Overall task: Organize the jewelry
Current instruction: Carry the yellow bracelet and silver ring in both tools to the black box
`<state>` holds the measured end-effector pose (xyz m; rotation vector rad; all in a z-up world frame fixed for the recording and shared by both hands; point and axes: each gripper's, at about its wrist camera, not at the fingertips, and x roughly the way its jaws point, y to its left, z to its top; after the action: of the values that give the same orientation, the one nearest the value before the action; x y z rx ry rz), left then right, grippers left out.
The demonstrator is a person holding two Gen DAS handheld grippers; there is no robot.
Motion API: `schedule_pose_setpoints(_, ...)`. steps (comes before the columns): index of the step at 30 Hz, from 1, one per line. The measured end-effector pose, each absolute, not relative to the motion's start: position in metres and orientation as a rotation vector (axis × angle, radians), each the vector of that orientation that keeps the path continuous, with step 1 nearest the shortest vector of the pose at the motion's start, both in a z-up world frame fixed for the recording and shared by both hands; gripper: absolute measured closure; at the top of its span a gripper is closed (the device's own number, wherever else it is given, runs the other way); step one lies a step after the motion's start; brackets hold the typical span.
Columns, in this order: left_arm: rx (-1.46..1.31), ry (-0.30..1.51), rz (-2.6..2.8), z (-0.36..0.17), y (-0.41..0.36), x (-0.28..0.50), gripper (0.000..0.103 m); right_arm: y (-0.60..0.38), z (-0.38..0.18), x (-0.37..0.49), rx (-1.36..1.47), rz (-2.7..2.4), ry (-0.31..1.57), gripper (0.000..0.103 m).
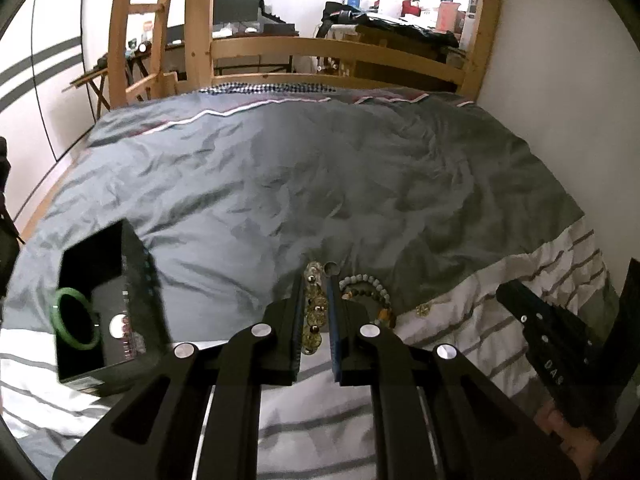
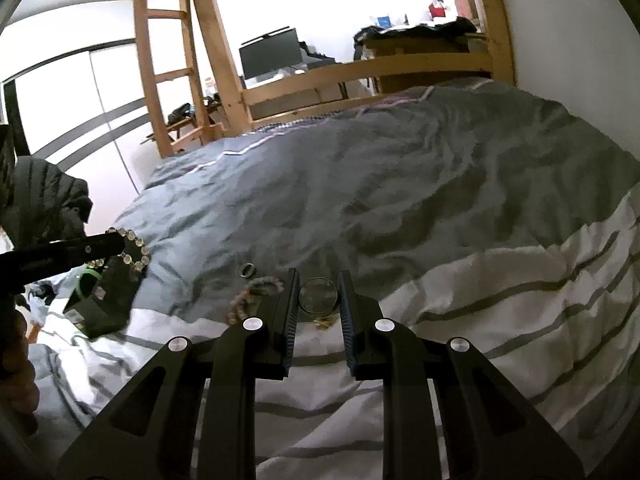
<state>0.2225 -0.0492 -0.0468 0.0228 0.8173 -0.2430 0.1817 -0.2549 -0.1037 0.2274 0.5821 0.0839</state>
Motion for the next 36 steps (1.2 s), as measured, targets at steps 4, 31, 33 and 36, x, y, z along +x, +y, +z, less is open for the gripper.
schedule_pose_setpoints(4,0.031,0.821,-0.226,-0.037,-0.040,0.206,0.093,-0.246,-0.087,0.170,0.217,0.119,0.566,0.083)
schedule_pose_setpoints(31,-0.126,0.866,-0.128,-0.035,0.157,0.249,0.093,-0.032,-0.056,0.215,0.016,0.490,0.584,0.083)
schedule_pose_setpoints(33,-0.130,0.883,-0.137,-0.048,0.164,0.260,0.093,-0.006,-0.064,0.228,-0.002,0.529,0.597,0.083)
schedule_pose_setpoints(36,-0.148,0.913,-0.143,-0.068,0.172,0.276,0.093,0.024,-0.075,0.240,-0.033,0.571,0.611,0.083)
